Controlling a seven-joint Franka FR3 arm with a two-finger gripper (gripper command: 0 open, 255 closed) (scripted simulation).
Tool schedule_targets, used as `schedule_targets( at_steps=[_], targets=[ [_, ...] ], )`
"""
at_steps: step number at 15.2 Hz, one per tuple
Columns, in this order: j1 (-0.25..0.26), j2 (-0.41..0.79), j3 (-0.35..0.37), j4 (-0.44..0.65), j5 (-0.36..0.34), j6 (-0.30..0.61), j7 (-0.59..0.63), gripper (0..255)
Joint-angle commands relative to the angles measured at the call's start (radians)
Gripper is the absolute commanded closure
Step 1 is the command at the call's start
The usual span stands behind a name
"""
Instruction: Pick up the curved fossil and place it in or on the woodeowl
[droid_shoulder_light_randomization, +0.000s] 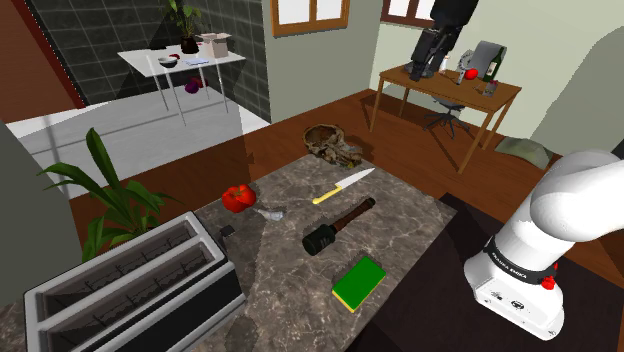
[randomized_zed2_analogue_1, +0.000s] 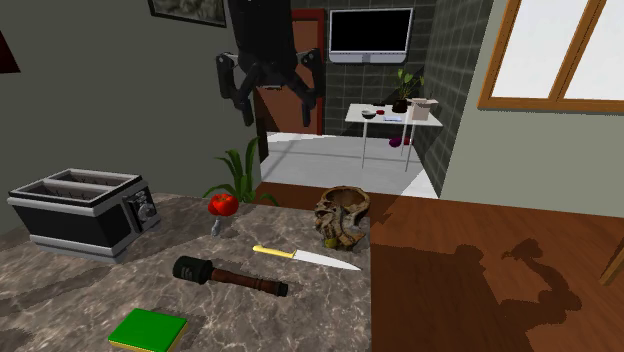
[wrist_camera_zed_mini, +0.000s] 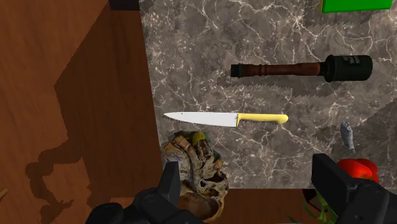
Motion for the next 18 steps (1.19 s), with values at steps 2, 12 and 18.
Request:
schedule_targets(
  at_steps=[2, 12, 18],
  targets=[
    [0.006, 0.019, 0.006, -0.012, 0.007, 0.028, 0.002, 0],
    [0.06, 0.262, 0.073, -0.068, 0.069, 0.303, 0.014, 0],
    [0.09, 0.446, 0.115, -0.046, 0.091, 0.453, 0.02, 0]
  ],
)
